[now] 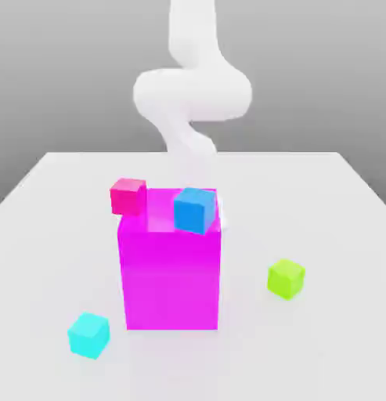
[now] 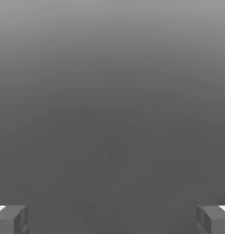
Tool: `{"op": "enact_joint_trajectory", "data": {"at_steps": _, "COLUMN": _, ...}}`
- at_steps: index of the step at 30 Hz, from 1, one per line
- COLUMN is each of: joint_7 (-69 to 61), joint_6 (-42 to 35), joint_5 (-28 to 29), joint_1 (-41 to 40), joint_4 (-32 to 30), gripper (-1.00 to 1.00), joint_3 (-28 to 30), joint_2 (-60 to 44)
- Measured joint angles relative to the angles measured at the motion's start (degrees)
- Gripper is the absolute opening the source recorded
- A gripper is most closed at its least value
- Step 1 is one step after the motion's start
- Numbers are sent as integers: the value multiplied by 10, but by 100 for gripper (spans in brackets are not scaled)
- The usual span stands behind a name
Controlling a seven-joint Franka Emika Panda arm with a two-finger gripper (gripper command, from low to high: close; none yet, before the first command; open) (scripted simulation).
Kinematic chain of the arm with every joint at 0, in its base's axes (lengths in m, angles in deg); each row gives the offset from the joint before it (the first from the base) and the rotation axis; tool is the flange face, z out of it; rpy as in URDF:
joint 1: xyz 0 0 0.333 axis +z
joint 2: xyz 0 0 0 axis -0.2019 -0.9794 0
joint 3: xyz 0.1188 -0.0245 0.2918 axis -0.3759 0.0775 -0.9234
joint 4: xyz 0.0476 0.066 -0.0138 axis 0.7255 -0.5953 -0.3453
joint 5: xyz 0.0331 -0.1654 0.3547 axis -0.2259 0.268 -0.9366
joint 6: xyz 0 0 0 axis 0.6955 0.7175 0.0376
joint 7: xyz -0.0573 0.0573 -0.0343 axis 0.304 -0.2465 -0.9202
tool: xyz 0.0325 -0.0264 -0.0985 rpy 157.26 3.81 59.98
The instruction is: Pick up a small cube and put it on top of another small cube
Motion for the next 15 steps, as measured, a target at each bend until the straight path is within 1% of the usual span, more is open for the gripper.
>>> {"op": "enact_joint_trajectory", "data": {"at_steps": 15, "joint_7": -346, "joint_6": 128, "joint_5": 36, "joint_1": 179, "joint_4": -156, "gripper": 0, "joint_3": 35, "joint_2": -146}}
